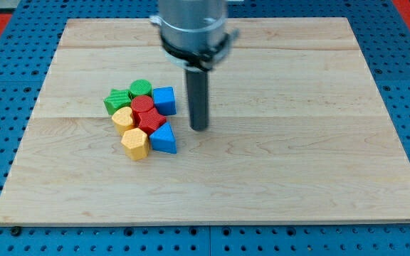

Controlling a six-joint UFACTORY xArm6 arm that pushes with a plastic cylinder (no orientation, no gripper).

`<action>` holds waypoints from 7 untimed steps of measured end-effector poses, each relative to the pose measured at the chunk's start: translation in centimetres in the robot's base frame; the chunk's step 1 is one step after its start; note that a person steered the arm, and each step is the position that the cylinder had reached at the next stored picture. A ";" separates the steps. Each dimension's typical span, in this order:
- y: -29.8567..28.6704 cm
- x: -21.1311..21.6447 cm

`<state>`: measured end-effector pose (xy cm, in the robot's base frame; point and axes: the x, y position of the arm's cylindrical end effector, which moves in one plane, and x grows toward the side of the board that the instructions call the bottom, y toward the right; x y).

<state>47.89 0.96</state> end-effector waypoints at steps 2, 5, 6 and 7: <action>-1.0 4.5; -9.7 2.7; -8.2 3.0; -8.5 7.6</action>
<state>55.51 -7.53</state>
